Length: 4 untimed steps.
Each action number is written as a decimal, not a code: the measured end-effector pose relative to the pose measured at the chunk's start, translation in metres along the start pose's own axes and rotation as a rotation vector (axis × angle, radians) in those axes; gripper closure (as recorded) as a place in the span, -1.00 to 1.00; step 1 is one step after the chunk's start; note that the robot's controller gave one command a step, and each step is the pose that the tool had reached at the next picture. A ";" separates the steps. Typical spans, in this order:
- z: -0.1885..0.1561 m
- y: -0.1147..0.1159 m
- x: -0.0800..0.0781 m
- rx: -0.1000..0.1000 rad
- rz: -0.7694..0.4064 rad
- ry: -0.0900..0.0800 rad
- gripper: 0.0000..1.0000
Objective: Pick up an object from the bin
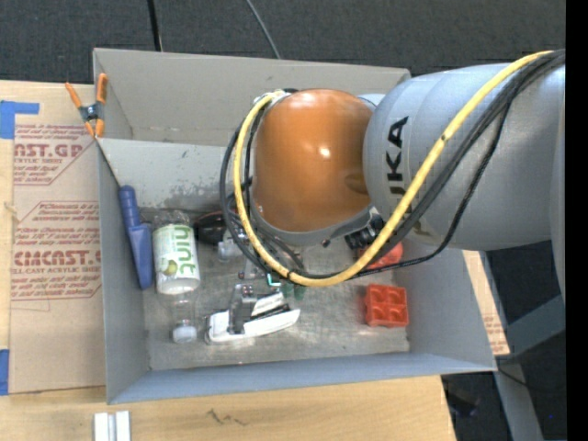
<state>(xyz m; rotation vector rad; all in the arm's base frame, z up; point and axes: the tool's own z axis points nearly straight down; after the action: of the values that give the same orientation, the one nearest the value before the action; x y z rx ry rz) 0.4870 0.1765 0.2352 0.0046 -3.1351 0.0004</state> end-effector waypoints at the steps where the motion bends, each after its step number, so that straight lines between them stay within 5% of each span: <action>1: -0.003 -0.001 -0.002 -0.001 0.002 -0.007 -1.00; 2: 0.146 0.008 -0.016 -0.001 -0.228 -0.004 1.00; 3: 0.145 0.007 -0.017 0.000 -0.225 -0.004 -1.00; 4: 0.145 0.007 -0.017 0.000 -0.225 -0.004 -1.00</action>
Offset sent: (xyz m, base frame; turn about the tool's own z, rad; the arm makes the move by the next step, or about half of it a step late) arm 0.0167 0.0068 -0.1440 -0.2255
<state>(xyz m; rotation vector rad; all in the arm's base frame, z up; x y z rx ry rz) 0.5032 0.1834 0.0902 0.3575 -3.1188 -0.0004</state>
